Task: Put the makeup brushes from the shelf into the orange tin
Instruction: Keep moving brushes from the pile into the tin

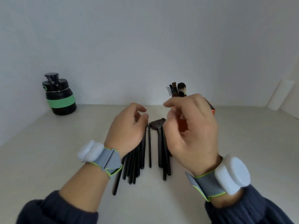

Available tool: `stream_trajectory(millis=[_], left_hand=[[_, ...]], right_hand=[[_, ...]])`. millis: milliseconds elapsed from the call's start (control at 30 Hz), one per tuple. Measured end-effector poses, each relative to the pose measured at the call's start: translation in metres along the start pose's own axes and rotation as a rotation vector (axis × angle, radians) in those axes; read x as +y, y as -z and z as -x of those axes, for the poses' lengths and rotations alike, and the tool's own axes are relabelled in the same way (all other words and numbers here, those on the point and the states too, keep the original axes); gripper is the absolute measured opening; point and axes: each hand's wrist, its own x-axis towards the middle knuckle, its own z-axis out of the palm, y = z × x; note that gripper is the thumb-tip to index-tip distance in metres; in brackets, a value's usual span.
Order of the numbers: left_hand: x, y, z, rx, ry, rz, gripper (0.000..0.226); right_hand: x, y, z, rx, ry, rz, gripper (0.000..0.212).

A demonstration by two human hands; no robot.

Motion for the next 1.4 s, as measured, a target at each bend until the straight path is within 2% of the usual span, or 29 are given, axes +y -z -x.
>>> stream_trajectory(millis=[133,300,433,600,967,1233,1400], left_hand=[[-0.023,0.018,-0.002,-0.182,0.066,-0.269,0.024],[-0.033,0.028,-0.001,-0.334,0.187,-0.416,0.041],[-0.035,0.024,0.001,-0.409,0.225,-0.469,0.047],[-0.035,0.020,0.004,-0.415,0.238,-0.475,0.048],[-0.028,0.020,0.005,-0.404,0.304,-0.430,0.044],[-0.026,0.021,0.007,-0.416,0.328,-0.461,0.049],[-0.024,0.022,0.006,-0.390,0.303,-0.522,0.018]], right_hand=[[-0.008,-0.008,0.009,-0.280,0.033,-0.042,0.016],[-0.005,-0.021,0.021,-0.698,-0.011,0.177,0.022],[-0.003,-0.029,0.031,-0.827,-0.070,0.280,0.022],[-0.005,-0.033,0.038,-0.976,-0.099,0.337,0.013],[-0.010,-0.037,0.035,-1.063,-0.159,0.413,0.024],[-0.016,-0.037,0.028,-1.132,-0.342,0.471,0.039],[-0.017,-0.033,0.024,-1.164,-0.412,0.449,0.030]])
